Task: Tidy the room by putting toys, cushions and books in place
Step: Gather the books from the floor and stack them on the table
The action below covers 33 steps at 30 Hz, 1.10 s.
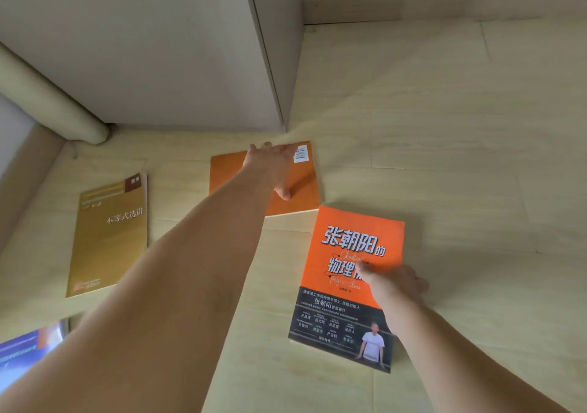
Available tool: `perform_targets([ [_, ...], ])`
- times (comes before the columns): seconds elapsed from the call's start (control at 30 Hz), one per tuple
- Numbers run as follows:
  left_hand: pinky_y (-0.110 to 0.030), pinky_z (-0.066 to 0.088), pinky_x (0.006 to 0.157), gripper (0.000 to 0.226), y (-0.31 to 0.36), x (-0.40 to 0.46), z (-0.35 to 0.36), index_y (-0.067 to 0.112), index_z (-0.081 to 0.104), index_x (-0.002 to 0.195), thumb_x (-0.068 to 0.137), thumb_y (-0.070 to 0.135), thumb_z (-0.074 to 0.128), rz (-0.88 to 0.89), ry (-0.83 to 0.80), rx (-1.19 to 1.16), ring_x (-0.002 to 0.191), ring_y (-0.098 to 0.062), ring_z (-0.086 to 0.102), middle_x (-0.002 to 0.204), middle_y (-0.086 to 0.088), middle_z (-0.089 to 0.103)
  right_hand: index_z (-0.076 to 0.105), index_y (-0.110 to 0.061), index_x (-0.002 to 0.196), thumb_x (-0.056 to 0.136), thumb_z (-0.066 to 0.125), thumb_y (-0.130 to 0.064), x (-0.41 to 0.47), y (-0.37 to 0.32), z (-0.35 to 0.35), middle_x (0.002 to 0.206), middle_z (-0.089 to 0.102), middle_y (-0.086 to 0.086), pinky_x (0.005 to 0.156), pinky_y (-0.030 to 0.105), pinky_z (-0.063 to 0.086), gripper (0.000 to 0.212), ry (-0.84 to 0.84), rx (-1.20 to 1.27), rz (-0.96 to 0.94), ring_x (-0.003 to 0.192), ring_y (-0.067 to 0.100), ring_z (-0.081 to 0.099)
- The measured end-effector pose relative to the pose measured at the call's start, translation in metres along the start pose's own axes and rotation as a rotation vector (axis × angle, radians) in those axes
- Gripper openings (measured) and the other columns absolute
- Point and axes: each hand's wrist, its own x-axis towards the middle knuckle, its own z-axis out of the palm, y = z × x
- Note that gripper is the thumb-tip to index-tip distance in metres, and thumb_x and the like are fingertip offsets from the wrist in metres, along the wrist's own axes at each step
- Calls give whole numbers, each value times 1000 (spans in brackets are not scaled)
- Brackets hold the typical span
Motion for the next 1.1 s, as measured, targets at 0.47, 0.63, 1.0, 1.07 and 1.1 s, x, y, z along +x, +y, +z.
perform_targets([
  [0.47, -49, 27, 107, 137, -4, 3, 6, 13, 28, 143, 37, 86, 75, -48, 11, 157, 127, -31, 37, 133, -9, 38, 43, -8, 127, 69, 81, -53, -9, 3, -10, 130, 33, 14, 84, 40, 42, 83, -32, 55, 13, 88, 27, 42],
  [0.63, -38, 39, 93, 64, 1, -52, 39, 13, 39, 129, 85, 51, 67, 3, 403, 143, 110, -28, 49, 123, -6, 48, 42, -7, 131, 71, 79, -54, -17, 4, -13, 133, 33, 15, 90, 45, 42, 84, -42, 90, 12, 90, 29, 39],
  [1.0, -36, 35, 84, 20, -8, -230, 26, 33, 73, 102, 94, 27, 56, -128, 383, -137, 103, -25, 47, 117, 0, 46, 34, -5, 132, 93, 60, -16, -94, 0, -57, 135, 47, 19, 88, 38, 46, 48, -146, 135, -68, 116, 35, 53],
  [1.07, -35, 37, 87, 22, -18, -289, -7, 35, 68, 112, 99, 31, 50, -136, 321, -131, 105, -23, 46, 120, 0, 43, 30, 0, 137, 95, 49, -6, -144, -15, -83, 136, 44, 22, 85, 37, 42, 47, -138, 77, -83, 119, 37, 50],
  [1.1, -34, 38, 86, 24, -23, -320, -27, 34, 66, 115, 100, 33, 47, -147, 290, -113, 105, -23, 48, 120, -1, 44, 30, 0, 136, 95, 46, -5, -171, -19, -101, 135, 46, 21, 88, 39, 42, 44, -102, 47, -88, 120, 38, 50],
])
